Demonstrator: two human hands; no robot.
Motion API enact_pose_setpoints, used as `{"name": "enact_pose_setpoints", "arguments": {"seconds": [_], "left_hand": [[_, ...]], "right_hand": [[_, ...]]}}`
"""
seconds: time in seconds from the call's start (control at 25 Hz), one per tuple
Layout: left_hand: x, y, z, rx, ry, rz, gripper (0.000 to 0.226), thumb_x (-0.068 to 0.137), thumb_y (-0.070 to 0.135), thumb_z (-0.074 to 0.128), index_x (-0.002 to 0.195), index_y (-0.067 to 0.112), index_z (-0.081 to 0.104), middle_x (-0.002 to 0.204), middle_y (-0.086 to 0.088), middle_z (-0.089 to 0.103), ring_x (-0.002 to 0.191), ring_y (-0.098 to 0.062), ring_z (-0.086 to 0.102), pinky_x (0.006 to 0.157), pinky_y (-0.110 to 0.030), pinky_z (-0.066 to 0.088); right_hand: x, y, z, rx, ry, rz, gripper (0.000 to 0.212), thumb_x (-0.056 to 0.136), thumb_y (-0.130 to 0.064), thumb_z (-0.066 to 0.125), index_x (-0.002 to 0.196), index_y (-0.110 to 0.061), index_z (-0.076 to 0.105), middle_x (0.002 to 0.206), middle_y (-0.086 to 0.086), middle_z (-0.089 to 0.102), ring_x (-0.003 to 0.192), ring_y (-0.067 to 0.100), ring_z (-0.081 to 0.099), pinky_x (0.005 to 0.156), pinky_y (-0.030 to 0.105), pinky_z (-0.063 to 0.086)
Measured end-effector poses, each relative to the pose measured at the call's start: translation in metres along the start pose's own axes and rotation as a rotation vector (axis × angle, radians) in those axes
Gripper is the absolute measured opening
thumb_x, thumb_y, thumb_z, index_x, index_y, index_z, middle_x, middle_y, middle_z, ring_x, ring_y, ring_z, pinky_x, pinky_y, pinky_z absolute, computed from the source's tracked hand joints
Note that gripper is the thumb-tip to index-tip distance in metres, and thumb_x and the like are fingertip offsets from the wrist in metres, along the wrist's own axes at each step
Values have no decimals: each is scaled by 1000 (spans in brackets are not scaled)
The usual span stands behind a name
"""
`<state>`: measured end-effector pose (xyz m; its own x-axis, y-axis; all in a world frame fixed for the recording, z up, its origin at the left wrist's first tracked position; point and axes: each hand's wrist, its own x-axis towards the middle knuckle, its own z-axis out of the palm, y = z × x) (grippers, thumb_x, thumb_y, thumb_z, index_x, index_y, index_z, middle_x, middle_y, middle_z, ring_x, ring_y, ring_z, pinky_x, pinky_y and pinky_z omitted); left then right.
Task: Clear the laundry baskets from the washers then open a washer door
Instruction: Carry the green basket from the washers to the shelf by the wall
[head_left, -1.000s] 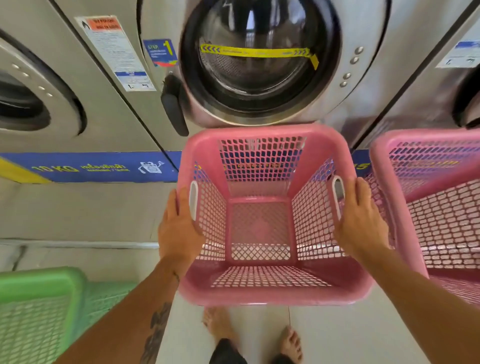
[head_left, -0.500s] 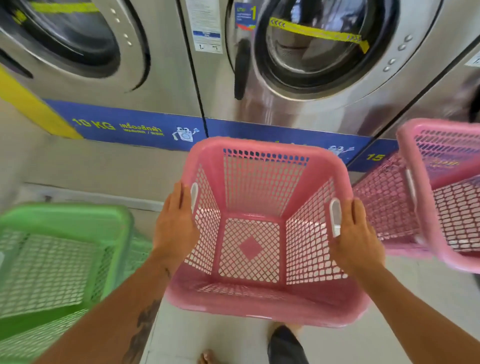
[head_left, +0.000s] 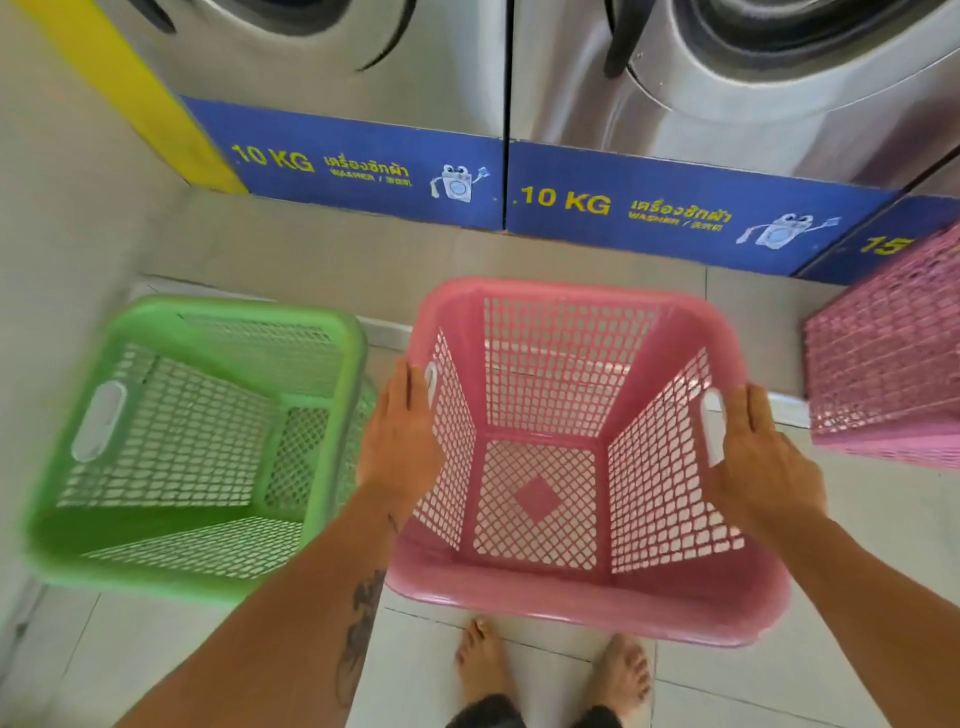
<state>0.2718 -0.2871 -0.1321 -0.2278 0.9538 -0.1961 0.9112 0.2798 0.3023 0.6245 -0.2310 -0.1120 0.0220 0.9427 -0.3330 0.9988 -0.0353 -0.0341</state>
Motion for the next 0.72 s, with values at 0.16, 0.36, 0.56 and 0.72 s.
{"name": "enact_pose_setpoints", "arguments": {"seconds": [0.16,0.36,0.56,0.72], "left_hand": [[3,-14,31,-10,-13,4,95,80,-1,59,155,13,2,163,-10,3,147,-34,19,108,-45,42],[-4,-35,59,-3,-59,-24,100,79,-3,62,155,17,0,163,-7,1,145,-34,23,108,-45,41],[-17,-41,52,40,-181,-99,108,76,-1,61,154,29,-7,163,1,-11,143,-33,29,95,-48,52],[-26,-20,35,50,-300,-203,109,71,-5,59,155,27,-2,163,0,-8,140,-33,34,97,-45,50]], "right_hand": [[-3,-4,40,6,22,22,100,77,-11,66,151,-14,-1,164,8,2,108,43,58,65,40,44],[-20,-8,82,117,-15,25,99,81,-15,67,151,-18,-2,163,9,5,106,44,59,66,45,51],[-42,1,80,202,-135,-9,96,82,-17,62,152,-25,-4,164,2,1,100,37,65,67,43,54],[-46,12,58,195,-280,-74,88,85,-28,61,152,-27,4,163,-2,10,124,31,55,80,44,53]]}}
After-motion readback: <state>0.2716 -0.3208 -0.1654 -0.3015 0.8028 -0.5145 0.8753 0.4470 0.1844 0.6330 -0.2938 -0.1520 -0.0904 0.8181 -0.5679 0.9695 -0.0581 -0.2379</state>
